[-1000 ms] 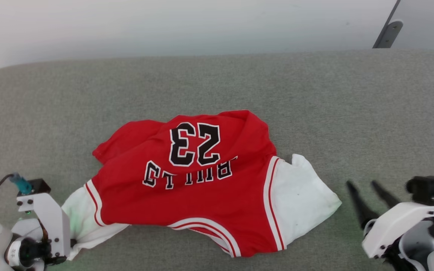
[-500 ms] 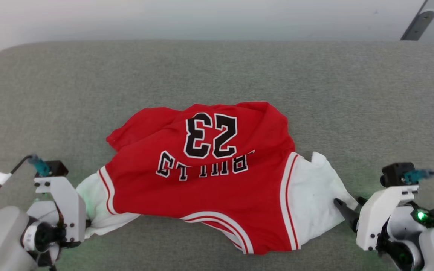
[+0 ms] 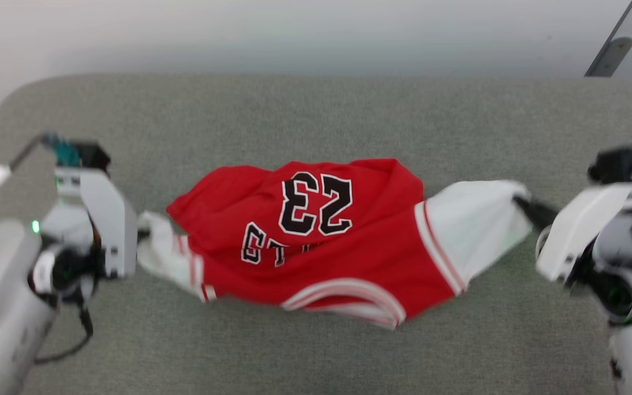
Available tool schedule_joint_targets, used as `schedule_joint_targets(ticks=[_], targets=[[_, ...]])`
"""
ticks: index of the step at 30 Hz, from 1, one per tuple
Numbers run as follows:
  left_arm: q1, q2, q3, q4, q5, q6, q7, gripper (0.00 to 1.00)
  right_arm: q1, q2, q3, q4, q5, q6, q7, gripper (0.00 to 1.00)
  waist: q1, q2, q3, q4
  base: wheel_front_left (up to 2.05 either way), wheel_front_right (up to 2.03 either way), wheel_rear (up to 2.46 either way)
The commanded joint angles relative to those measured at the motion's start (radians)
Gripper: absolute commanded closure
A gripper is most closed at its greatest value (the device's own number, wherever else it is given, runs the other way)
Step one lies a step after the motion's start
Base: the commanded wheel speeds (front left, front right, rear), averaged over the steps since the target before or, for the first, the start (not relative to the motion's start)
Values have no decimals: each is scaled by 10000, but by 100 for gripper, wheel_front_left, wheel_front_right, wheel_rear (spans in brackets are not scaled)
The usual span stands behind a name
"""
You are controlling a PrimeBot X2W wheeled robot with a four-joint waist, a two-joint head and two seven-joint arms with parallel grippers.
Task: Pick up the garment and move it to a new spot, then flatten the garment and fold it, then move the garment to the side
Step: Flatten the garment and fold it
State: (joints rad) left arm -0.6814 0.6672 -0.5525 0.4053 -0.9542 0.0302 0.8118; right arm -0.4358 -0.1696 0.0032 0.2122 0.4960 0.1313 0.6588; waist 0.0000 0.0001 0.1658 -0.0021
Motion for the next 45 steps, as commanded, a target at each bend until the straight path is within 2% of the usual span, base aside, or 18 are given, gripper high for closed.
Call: schedule_joint_targets(ticks=[1,6,11,19,28,39,45], targets=[[-335,27,34,-203,113,37,74,100,-322,-110,-43,-141,149,-11,16,100,0,-1,-303,12,0,0,0],[-1443,-51,88,-643,287,-43,286,100,-1637,-206,-119,-343,505,-11,-202,100,0,-1,-698,20,0,0,0],[-2868,-238,230,-522,624,-231,16,100,-3074,-250,-4,-130,810,-11,-730,100,0,-1,-977,0,0,0,0],[-5151,-580,324,703,1363,-661,-909,100,-5332,-300,355,895,887,-11,-1848,100,0,-1,-1161,-111,0,0,0],[-6930,-1071,199,2314,2035,-1091,-2240,100,-7458,-430,871,2644,931,-11,-3449,100,0,-1,-1055,-193,0,0,0],[-8262,-1606,-128,3577,2458,-1461,-3746,100,-9033,-797,1605,4487,640,-11,-5333,100,0,-1,357,-192,0,0,0],[-9088,-1840,-288,4190,2847,-1521,-5034,100,-9687,-1071,2300,5109,134,-11,-7046,100,0,-1,1281,-163,0,0,0]])
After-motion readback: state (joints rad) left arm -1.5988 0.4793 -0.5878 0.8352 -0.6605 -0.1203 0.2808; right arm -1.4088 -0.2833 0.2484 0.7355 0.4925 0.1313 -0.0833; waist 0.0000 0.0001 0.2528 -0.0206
